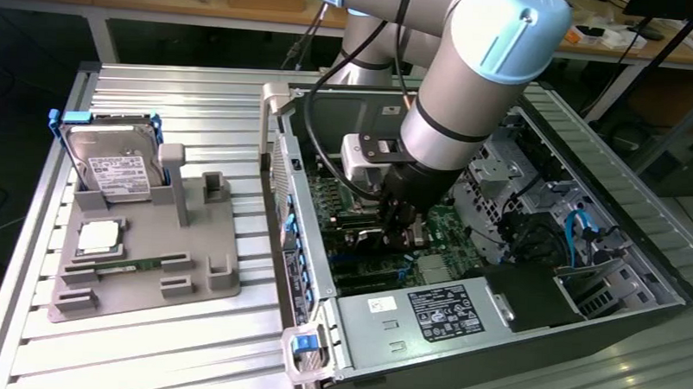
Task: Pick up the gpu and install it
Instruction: 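Insert the gpu into the slot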
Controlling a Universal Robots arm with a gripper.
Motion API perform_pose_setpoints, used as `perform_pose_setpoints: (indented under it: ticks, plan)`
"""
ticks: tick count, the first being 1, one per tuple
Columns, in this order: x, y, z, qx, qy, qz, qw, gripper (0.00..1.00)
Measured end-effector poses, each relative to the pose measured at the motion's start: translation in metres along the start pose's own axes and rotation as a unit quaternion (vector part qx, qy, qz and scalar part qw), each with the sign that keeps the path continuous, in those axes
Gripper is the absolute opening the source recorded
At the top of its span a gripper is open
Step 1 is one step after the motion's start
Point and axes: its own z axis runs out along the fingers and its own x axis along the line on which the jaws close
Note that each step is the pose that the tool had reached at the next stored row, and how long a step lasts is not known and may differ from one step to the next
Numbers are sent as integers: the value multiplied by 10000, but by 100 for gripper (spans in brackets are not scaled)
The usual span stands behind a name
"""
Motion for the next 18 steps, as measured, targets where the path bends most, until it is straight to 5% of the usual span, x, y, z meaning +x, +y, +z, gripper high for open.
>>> perform_pose_setpoints:
  ticks: [18]
  plan:
    - [-3, 1, -4, 5, -10, 0, 10000, 27]
